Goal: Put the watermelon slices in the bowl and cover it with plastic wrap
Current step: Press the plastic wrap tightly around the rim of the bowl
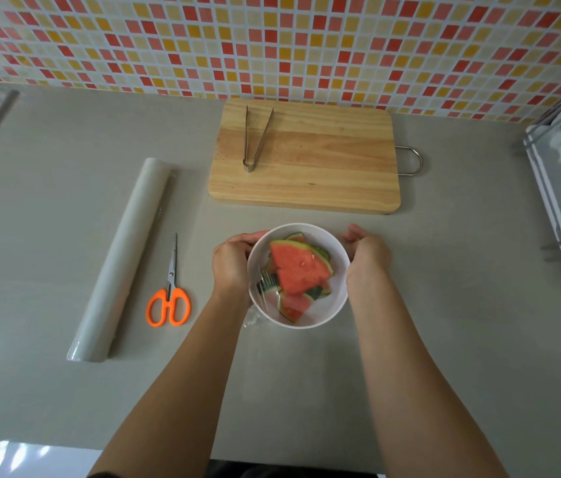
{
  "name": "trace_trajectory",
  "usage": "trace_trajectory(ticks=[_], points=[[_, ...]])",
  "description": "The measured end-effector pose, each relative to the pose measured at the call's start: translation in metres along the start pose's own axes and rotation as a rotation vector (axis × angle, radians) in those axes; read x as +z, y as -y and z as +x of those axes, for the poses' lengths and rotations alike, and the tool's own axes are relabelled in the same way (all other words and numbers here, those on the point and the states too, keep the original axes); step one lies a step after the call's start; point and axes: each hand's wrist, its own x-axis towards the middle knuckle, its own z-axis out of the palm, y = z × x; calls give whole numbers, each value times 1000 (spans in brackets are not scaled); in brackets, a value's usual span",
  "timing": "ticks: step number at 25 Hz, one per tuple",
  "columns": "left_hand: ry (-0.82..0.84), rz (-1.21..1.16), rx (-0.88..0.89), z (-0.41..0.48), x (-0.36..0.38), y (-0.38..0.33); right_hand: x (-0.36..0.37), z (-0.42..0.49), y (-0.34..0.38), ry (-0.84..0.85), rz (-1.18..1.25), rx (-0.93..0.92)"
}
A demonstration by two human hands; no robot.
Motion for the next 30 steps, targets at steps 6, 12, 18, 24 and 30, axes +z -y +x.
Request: trace_trajectory(ticks=[6, 12, 18, 24, 30], points=[[-11, 5, -9, -1, 0, -1, -11, -19, 1, -208, 332, -382], [4, 14, -1, -4, 1, 0, -32, -28, -11, 561, -162, -820], [-2, 57, 47, -1, 2, 3, -36, -24, -38, 640, -329, -656], [-39, 110, 60, 9, 0, 9, -27, -25, -33, 502, -317, -438], [-42, 124, 65, 13, -1, 10, -22, -27, -29, 361, -551, -430]])
